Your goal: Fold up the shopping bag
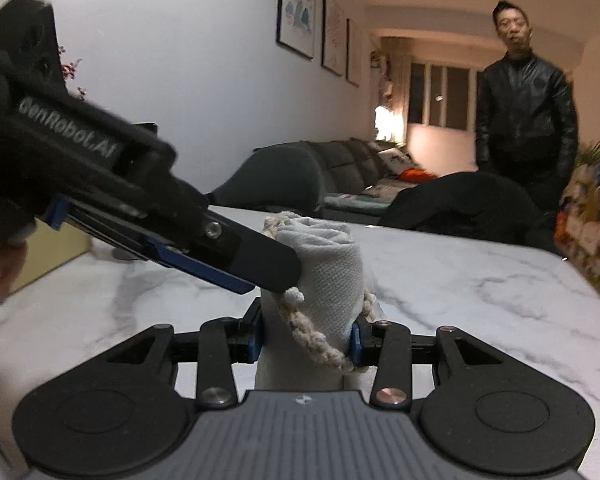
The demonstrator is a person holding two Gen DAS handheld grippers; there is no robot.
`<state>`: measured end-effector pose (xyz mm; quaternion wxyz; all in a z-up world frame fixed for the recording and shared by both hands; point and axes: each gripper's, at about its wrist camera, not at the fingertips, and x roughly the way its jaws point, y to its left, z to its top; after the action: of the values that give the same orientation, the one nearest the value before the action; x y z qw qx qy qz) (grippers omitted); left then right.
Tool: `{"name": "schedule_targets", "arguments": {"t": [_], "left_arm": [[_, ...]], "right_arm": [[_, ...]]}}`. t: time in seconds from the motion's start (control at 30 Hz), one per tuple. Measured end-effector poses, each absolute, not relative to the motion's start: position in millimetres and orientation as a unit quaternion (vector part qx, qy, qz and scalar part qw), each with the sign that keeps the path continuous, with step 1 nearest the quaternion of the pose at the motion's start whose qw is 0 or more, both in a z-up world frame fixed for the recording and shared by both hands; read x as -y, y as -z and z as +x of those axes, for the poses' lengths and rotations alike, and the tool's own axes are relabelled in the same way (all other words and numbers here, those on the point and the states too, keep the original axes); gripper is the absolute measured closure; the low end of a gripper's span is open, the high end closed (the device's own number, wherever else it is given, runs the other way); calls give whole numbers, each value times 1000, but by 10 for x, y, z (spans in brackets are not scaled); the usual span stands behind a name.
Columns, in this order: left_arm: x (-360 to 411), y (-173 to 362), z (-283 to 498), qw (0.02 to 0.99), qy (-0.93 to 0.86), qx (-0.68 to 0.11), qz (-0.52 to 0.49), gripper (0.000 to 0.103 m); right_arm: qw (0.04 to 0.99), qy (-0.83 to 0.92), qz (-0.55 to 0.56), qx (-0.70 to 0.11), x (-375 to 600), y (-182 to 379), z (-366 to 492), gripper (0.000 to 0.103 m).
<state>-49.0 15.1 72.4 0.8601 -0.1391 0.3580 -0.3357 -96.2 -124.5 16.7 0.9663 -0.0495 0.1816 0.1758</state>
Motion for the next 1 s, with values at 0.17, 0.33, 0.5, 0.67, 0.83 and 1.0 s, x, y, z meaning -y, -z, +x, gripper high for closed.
{"name": "schedule_targets", "arguments": {"t": [0.17,0.33,0.5,0.67,0.83,1.0], "left_arm": [[-243,-658,-563,879,286,-351,-151,75],[-336,-568,-629,896,238,-345,-150,72],[-333,-545,-606,910,202,-340,-128,68],[-318,-454,-436,911,164,-365,-104,79],[-494,-4,-160,858,181,-439,-196,95],[-621,48,-181,840,213,-435,-246,81]], "right_arm": [[972,-140,-100,-163,955,-133,-1019,64],[967,-149,-127,-161,830,-110,-1002,65],[962,-183,-112,-171,937,-97,-934,68],[948,-233,-51,-212,1163,-46,-801,69],[932,-272,6,-240,1339,-26,-732,69],[918,-291,81,-257,1525,-6,-664,68]]}}
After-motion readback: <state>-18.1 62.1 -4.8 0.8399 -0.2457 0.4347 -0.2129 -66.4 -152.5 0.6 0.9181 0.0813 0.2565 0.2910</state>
